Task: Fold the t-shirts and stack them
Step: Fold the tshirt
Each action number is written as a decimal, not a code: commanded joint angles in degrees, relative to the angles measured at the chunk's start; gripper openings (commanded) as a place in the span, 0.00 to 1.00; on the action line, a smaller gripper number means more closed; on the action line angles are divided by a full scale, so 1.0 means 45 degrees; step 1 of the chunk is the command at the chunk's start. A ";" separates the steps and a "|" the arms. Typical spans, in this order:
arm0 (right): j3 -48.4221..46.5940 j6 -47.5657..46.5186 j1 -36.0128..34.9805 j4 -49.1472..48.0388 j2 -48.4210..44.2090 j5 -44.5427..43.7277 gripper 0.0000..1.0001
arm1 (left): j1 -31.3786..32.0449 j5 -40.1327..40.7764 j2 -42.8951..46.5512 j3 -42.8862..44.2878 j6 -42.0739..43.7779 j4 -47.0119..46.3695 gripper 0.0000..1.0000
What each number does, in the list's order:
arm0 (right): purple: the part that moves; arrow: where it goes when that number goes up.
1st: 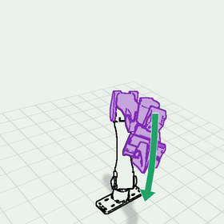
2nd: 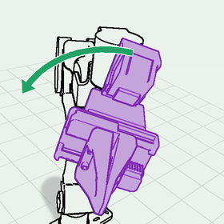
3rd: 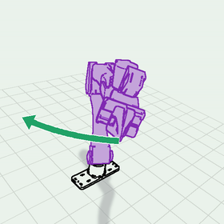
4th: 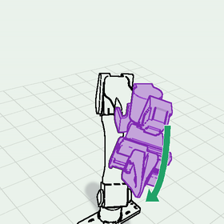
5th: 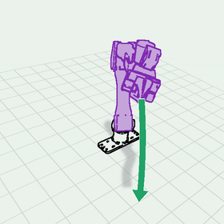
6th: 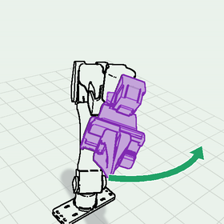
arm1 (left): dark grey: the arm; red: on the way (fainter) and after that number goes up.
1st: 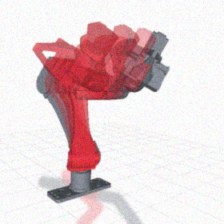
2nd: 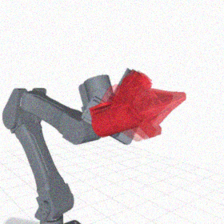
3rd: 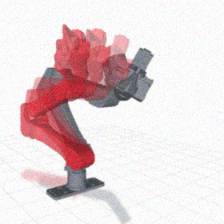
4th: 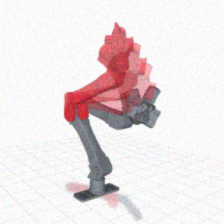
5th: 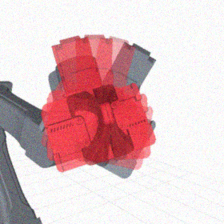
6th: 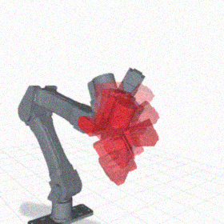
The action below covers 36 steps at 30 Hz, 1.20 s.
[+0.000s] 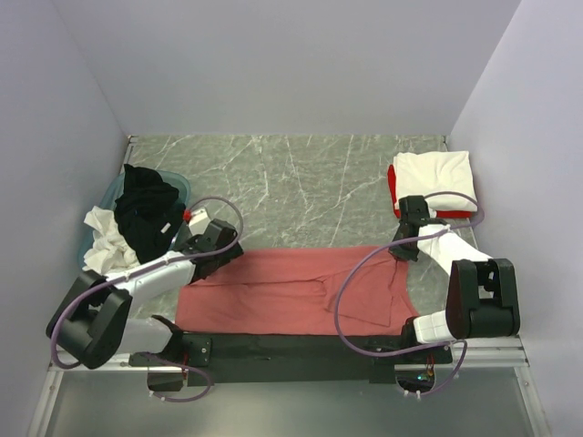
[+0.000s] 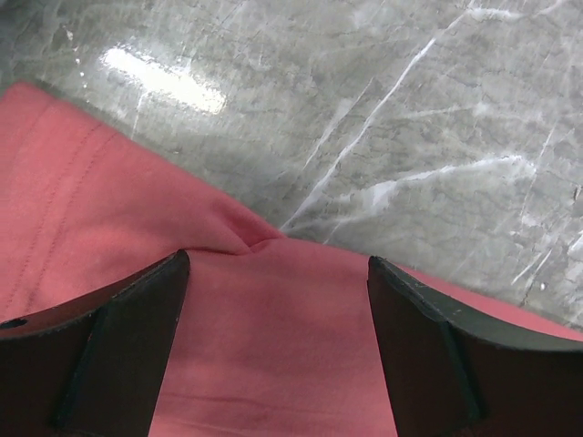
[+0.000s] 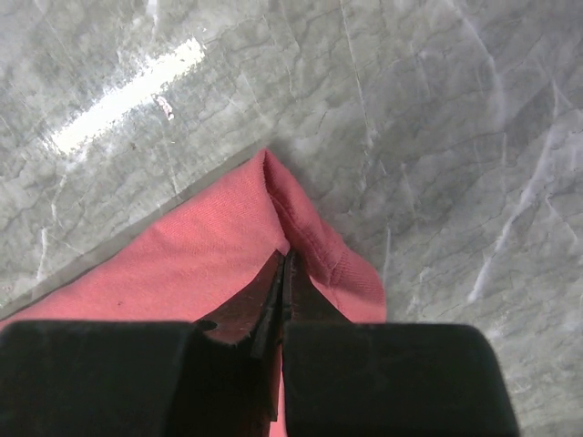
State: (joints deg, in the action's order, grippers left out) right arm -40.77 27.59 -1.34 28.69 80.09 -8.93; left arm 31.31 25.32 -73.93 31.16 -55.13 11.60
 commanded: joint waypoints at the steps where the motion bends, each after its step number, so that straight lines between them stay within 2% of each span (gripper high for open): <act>1: -0.0490 0.0001 0.0201 0.0032 0.0092 -0.0946 0.00 | -0.0083 0.0368 0.0762 -0.0186 -0.0326 0.0507 0.86; 5: -0.0431 -0.0038 0.0201 0.0012 -0.0064 -0.0848 0.00 | -0.0141 0.1265 0.1837 0.0146 -0.0385 0.1425 0.87; 7: -0.0451 -0.0019 0.0201 0.0012 -0.0123 -0.0906 0.00 | -0.0628 0.1249 0.2189 0.0185 -0.0055 0.1622 0.87; 11: -0.0451 -0.0038 0.0201 -0.0027 -0.0143 -0.0965 0.00 | -0.1644 0.0955 0.1782 0.0380 0.0513 0.1642 0.85; 17: -0.0373 -0.0136 0.0201 -0.0203 -0.0182 -0.0673 0.00 | -0.1997 0.0857 0.0474 0.1103 0.0865 0.1486 0.75; 26: -0.0236 -0.0195 0.0201 -0.0379 -0.0377 -0.0379 0.00 | -0.2056 0.0702 -0.0465 0.1533 0.1197 0.1408 0.51; 36: -0.0216 -0.0214 0.0201 -0.0437 -0.0494 -0.0262 0.00 | -0.2075 0.0232 -0.0972 0.1377 0.1392 0.1408 0.42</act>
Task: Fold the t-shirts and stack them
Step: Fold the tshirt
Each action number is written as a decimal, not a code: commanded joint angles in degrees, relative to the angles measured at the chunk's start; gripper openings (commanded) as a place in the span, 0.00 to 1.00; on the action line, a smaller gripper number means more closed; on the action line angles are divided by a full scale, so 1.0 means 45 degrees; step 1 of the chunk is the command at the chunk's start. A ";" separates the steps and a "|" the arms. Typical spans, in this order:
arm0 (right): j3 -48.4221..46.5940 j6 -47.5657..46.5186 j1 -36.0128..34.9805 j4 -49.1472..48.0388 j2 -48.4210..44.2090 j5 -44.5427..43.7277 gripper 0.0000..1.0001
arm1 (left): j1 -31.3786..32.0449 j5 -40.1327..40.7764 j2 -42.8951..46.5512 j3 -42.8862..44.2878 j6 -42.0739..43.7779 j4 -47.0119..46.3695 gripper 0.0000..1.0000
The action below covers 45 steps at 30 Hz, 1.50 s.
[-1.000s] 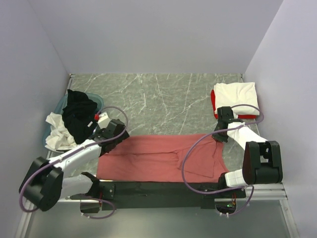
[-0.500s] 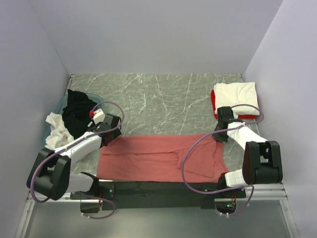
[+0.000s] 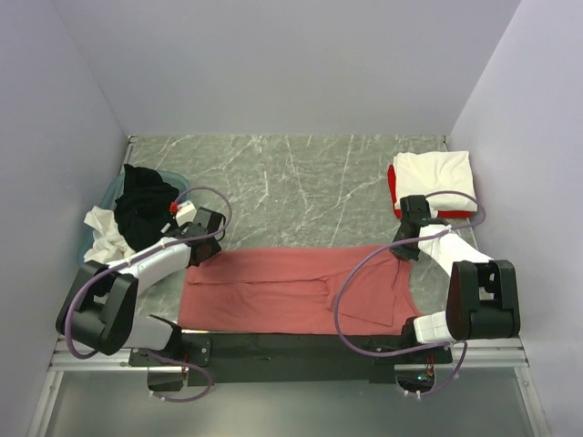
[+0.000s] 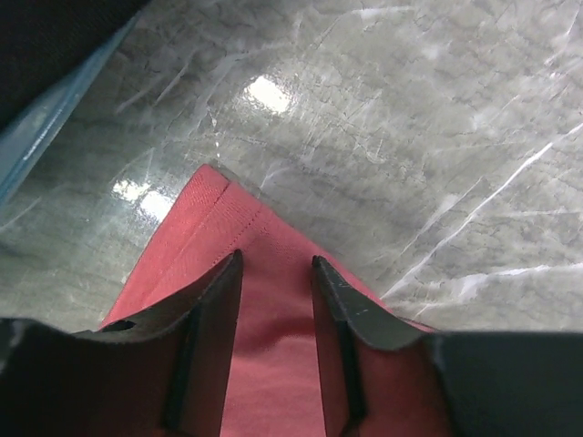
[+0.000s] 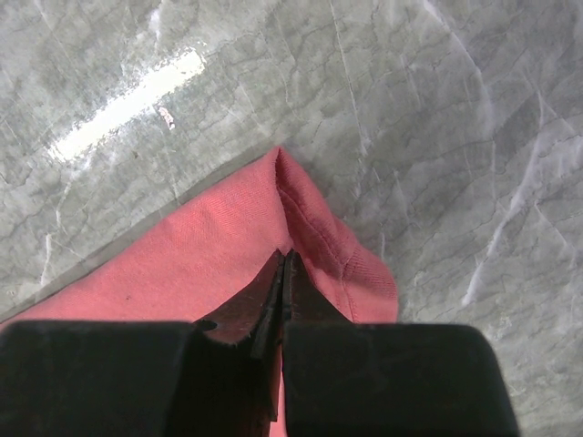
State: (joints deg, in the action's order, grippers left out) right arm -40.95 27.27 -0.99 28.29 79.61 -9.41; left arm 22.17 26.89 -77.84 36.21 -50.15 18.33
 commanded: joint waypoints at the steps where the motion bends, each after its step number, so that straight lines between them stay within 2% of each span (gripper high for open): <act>1: -0.0178 -0.0141 0.0123 -0.0369 -0.0387 -0.0116 0.00 | -0.0045 -0.0117 -0.0162 0.0294 0.0324 -0.0088 0.41; 4: -0.0178 -0.0161 0.0123 -0.0370 -0.0407 -0.0077 0.00 | -0.0064 -0.0195 -0.0532 0.0469 0.0402 -0.0069 0.27; 5: -0.0178 -0.0161 0.0123 -0.0370 -0.0387 -0.0096 0.00 | -0.0064 -0.0195 -0.0591 0.0489 0.0422 -0.0030 0.13; 7: -0.0178 -0.0161 0.0123 -0.0370 -0.0368 -0.0155 0.00 | -0.0064 -0.0156 -0.0729 0.0567 0.0461 0.0028 0.01; 29: -0.0295 -0.0122 0.0143 -0.0253 -0.0329 -0.0585 0.00 | -0.0689 -0.0234 0.0443 0.0489 0.0617 0.0635 0.01; 31: -0.0314 -0.0180 0.0123 -0.0292 -0.0309 -0.0565 0.00 | -0.0670 -0.0273 0.0346 0.0606 0.0656 0.0654 0.04; 34: -0.0451 -0.0277 0.0123 -0.0194 -0.0212 -0.0546 0.00 | -0.0689 -0.0215 0.0306 0.0899 0.0676 0.0868 0.28; 35: -0.0470 -0.0278 0.0123 -0.0174 -0.0231 -0.0526 0.00 | -0.0689 -0.0234 0.0364 0.0977 0.0695 0.0927 0.41; 38: -0.0490 -0.0278 0.0123 -0.0116 -0.0483 -0.0526 0.04 | -0.0689 -0.0351 0.0735 0.1250 0.0813 0.1044 0.58; 41: -0.0529 -0.0259 0.0123 0.0001 -0.0893 -0.0585 0.24 | -0.0650 -0.0546 0.1282 0.1485 0.1007 0.1142 0.65; 42: -0.0568 -0.0239 0.0123 0.0098 -0.0992 -0.0623 0.34 | -0.0612 -0.0624 0.1534 0.1582 0.1105 0.1162 0.65; 43: -0.0607 -0.0181 0.0123 0.0138 -0.1109 -0.0759 0.49 | -0.0572 -0.0664 0.1633 0.1622 0.1144 0.1181 0.65; 45: -0.0763 -0.0122 0.0104 0.0372 -0.1421 -0.0897 0.58 | -0.0339 -0.0742 0.1887 0.1739 0.1145 0.1298 0.66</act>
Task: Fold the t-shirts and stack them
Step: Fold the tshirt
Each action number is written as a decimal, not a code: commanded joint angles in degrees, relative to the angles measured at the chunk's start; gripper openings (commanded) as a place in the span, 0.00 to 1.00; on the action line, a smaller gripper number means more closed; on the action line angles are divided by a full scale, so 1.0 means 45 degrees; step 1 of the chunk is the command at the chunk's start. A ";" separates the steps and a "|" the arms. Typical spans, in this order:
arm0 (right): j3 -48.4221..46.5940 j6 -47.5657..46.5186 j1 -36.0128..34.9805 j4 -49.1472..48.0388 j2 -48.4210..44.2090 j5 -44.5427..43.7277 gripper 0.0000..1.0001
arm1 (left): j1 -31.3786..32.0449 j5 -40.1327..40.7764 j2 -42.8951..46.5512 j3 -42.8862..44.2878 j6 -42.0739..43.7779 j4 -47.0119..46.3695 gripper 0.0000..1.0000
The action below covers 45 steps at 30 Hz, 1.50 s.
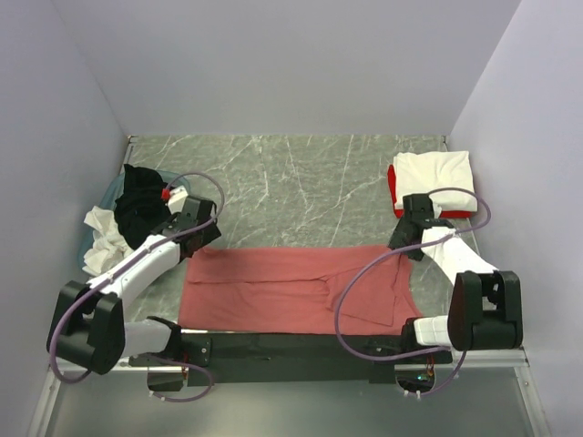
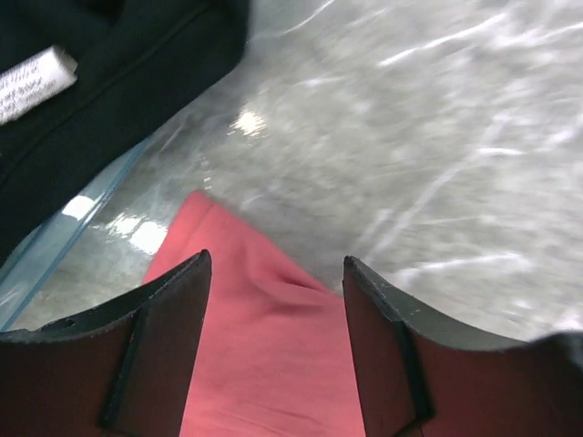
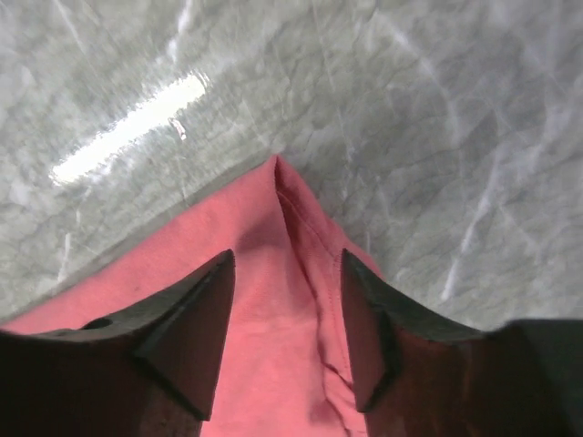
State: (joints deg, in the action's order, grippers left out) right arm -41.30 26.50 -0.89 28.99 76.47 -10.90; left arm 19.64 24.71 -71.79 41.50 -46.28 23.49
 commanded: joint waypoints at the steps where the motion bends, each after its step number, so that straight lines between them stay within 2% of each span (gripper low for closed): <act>1: -0.0763 0.0087 0.0022 0.0275 -0.0820 -0.0664 0.61 | 0.0535 -0.0237 0.0601 0.0622 0.0266 0.0249 0.66; 3: -0.0822 0.0223 -0.0193 0.0471 -0.1268 -0.0840 0.66 | 0.0985 0.0015 0.0757 0.0719 -0.0025 0.0366 0.67; 8: -0.0570 0.0945 -0.1909 0.0394 -0.2537 -0.1134 0.66 | 0.3033 0.0408 0.0369 0.0741 -0.0963 0.0621 0.71; 13: 0.0210 0.1630 -0.3414 -0.0231 -0.2403 0.0505 0.66 | 0.4791 -0.0371 -0.0140 0.0097 -0.1648 -0.0373 0.71; 16: 0.0446 0.1962 -0.4233 -0.0427 -0.1995 0.0528 0.66 | 0.5360 -0.0705 -0.0667 -0.0314 -0.2019 -0.0997 0.72; 22: 0.0331 0.2275 -0.4939 -0.0856 -0.0357 0.0487 0.66 | 0.5577 -0.0842 -0.1430 -0.0919 -0.2371 -0.1332 0.72; 32: -0.0860 0.2177 -0.5174 -0.1052 0.2146 0.0371 0.66 | 0.5694 -0.1799 -0.0787 -0.2911 -0.2975 -0.2406 0.73; 36: -0.1465 0.2119 -0.5194 -0.1130 0.2869 0.0214 0.66 | 0.5792 -0.1878 -0.0220 -0.3381 -0.3152 -0.2213 0.74; 45: -0.4938 0.1416 -0.5233 -0.0623 0.6147 0.0527 0.66 | 0.6260 -0.2483 0.1694 -0.4787 -0.4128 -0.1879 0.74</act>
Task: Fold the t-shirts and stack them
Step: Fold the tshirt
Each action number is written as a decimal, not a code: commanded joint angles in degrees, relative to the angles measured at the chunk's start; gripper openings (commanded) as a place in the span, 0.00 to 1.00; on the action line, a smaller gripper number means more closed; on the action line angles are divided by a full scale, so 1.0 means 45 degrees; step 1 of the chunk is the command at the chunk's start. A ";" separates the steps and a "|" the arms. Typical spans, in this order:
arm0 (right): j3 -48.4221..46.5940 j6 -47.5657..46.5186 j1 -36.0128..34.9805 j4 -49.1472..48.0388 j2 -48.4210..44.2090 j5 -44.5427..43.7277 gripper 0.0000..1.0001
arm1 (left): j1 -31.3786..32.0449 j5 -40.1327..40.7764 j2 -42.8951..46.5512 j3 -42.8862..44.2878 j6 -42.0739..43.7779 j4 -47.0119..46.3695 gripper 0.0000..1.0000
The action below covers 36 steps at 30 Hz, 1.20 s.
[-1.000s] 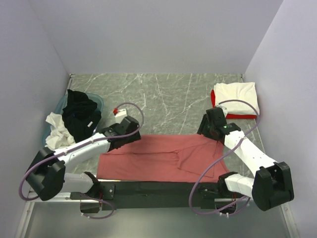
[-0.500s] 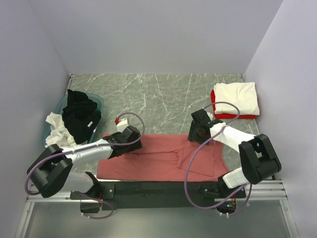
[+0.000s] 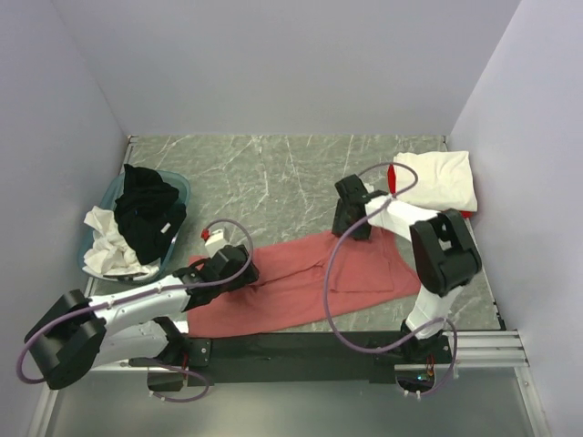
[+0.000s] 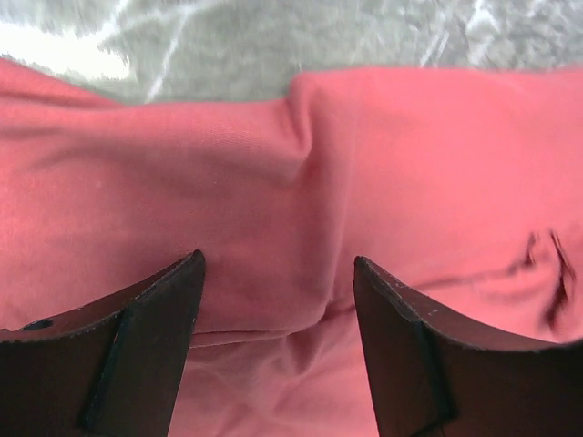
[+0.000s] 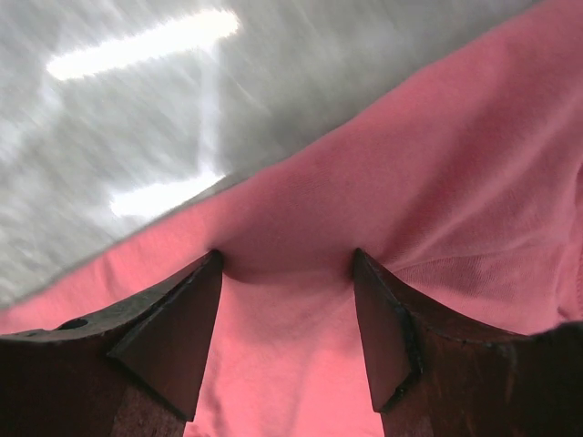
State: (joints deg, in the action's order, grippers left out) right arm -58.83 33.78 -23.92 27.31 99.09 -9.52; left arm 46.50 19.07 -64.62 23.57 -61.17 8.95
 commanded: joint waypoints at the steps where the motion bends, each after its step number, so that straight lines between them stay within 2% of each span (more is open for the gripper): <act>1: -0.1319 -0.0241 -0.0133 -0.0210 0.1318 0.0240 0.66 | 0.0466 -0.1249 0.0431 -0.0979 -0.0937 0.1390 0.74; 7: -0.4033 -0.0728 -0.0172 0.0531 0.2705 0.0610 0.66 | 0.1325 -0.1406 0.1623 -0.1273 -0.1875 0.1468 0.73; 13: -0.7002 -0.1450 -0.0172 0.1272 0.3897 0.1178 0.66 | 0.2068 -0.1348 0.2132 -0.0729 -0.1877 0.1447 0.74; 17: -0.7397 -0.1608 -0.0172 0.1256 0.3003 0.0925 0.66 | 0.2264 -0.0645 0.2562 0.0170 -0.1759 0.2520 0.74; 23: -0.4901 -0.1511 -0.0211 0.1119 -0.0004 0.0475 0.66 | 0.2284 0.0156 0.2876 0.0680 -0.1622 0.3343 0.75; 30: 0.0797 -0.0867 -0.0250 0.0026 -0.3225 0.0728 0.66 | 0.2303 0.0508 0.1003 0.1186 -0.0861 0.3557 0.75; 36: 0.2895 -0.0417 -0.0231 -0.0521 -0.3934 0.0826 0.66 | 0.2303 0.0275 0.0688 0.1149 -0.0743 0.3344 0.75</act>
State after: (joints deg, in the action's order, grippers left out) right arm -47.18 30.46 -24.62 28.38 83.70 -5.91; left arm 56.53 19.57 -61.76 27.03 -65.76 24.45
